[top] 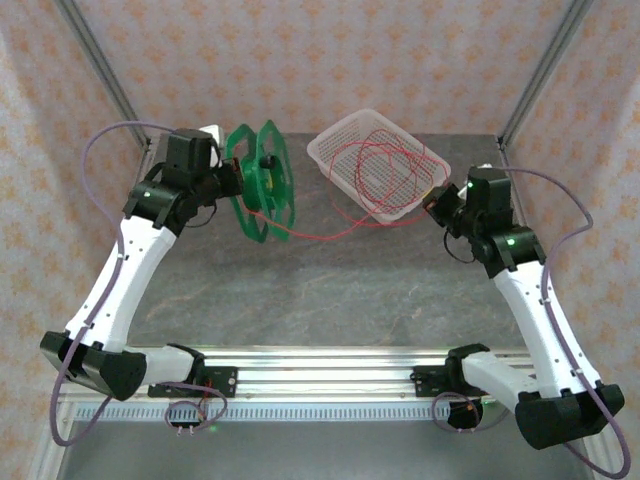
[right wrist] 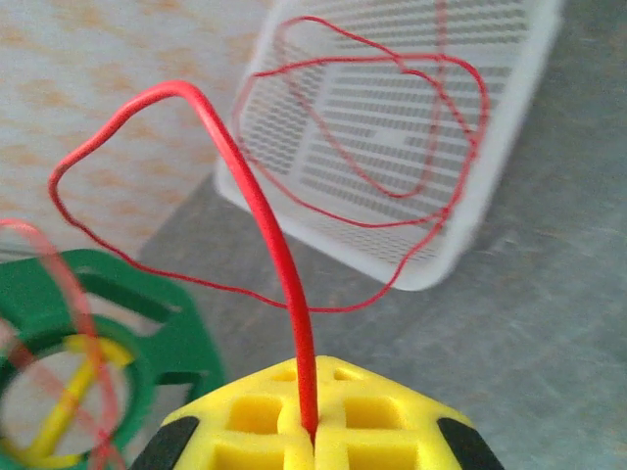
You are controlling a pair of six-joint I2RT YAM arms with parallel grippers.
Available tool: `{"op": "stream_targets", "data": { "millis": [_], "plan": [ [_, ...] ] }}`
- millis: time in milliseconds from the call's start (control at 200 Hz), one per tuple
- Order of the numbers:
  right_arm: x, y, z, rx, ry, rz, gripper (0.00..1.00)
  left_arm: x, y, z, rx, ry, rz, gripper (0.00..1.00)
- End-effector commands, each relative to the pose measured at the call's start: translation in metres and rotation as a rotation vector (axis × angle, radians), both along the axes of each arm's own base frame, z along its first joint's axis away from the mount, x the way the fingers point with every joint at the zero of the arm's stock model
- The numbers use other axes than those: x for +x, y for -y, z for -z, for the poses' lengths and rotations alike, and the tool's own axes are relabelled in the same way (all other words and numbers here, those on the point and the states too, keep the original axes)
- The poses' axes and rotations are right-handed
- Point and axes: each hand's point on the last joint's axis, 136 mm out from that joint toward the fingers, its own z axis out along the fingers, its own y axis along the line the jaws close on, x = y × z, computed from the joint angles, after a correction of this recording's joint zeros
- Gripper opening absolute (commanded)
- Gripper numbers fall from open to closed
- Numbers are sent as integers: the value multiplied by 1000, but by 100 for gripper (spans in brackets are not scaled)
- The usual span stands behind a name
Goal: Wrap the cables
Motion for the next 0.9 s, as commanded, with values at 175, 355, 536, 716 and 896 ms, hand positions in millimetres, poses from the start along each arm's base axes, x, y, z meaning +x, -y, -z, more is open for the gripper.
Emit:
{"op": "stream_targets", "data": {
  "millis": [175, 355, 536, 716, 896],
  "plan": [
    [-3, 23, 83, -126, -198, 46, 0, 15, -38, -67, -252, 127, -171, 0],
    [-1, 19, 127, -135, -300, 10, 0, 11, -63, -83, -313, 142, -234, 0],
    [3, 23, 162, -178, -381, 6, 0, 6, -69, -95, -365, 130, -222, 0],
    [14, 39, 178, -278, -431, 21, 0, -1, -65, -98, -352, 89, -177, 0],
    [34, 50, 191, -373, -460, 23, 0, -14, -57, -104, -439, 55, -173, 0]
  ]
}}
